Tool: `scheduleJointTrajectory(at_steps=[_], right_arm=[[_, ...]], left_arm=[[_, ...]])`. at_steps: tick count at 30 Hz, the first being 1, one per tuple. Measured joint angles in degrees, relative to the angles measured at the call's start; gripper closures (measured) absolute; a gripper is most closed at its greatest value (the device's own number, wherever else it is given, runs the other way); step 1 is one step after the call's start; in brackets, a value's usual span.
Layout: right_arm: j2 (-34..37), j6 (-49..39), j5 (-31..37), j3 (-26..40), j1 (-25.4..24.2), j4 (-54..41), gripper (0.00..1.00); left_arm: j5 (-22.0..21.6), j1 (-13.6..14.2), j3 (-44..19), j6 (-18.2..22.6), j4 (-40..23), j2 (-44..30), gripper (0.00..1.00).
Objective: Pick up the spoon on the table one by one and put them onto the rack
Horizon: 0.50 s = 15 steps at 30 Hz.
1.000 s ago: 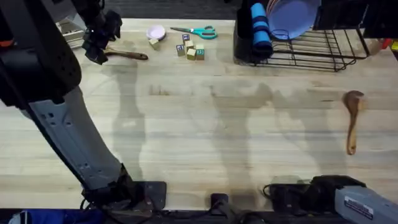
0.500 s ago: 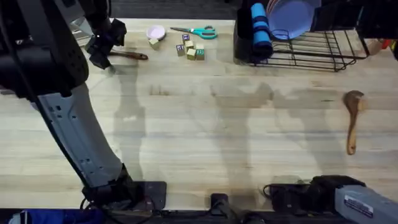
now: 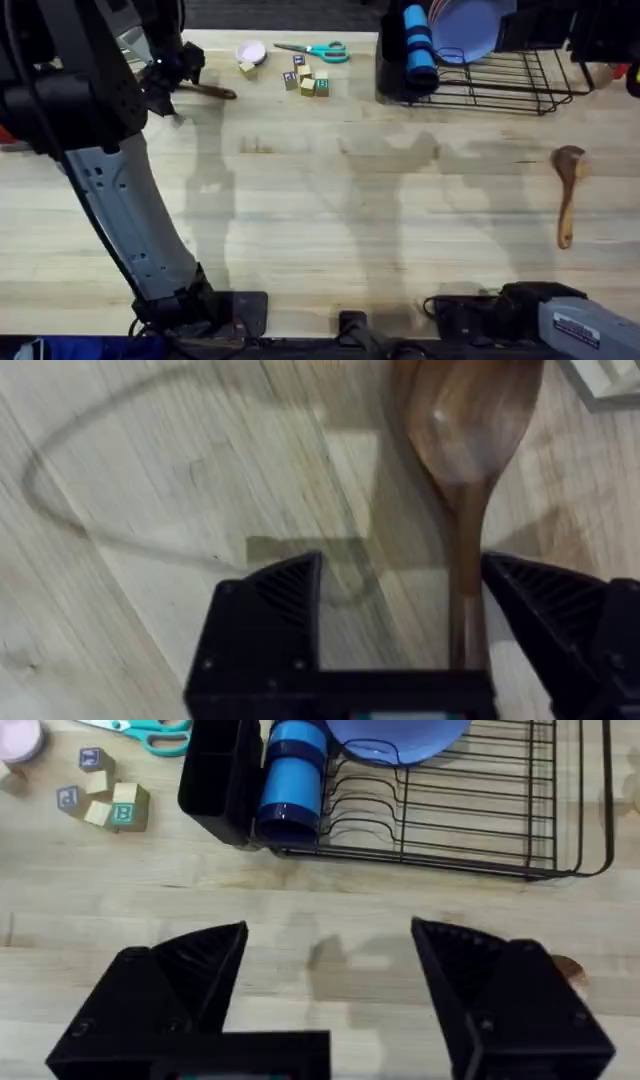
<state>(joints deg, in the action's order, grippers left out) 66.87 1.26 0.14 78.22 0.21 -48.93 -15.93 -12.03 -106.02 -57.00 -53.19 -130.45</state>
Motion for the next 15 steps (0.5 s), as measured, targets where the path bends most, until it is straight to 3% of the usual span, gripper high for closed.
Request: scheduleJointTrajectory(at_steps=[4,15], right_arm=[[0.0,0.0,0.0,0.0,0.0,0.0,0.005],[0.0,0.0,0.0,0.0,0.0,0.0,0.005]], left_arm=[[-0.6,-0.2,0.0,-0.3,-0.6,0.0,0.37],[-1.1,-0.3,0.0,-0.4,-0.4,0.0,0.697]])
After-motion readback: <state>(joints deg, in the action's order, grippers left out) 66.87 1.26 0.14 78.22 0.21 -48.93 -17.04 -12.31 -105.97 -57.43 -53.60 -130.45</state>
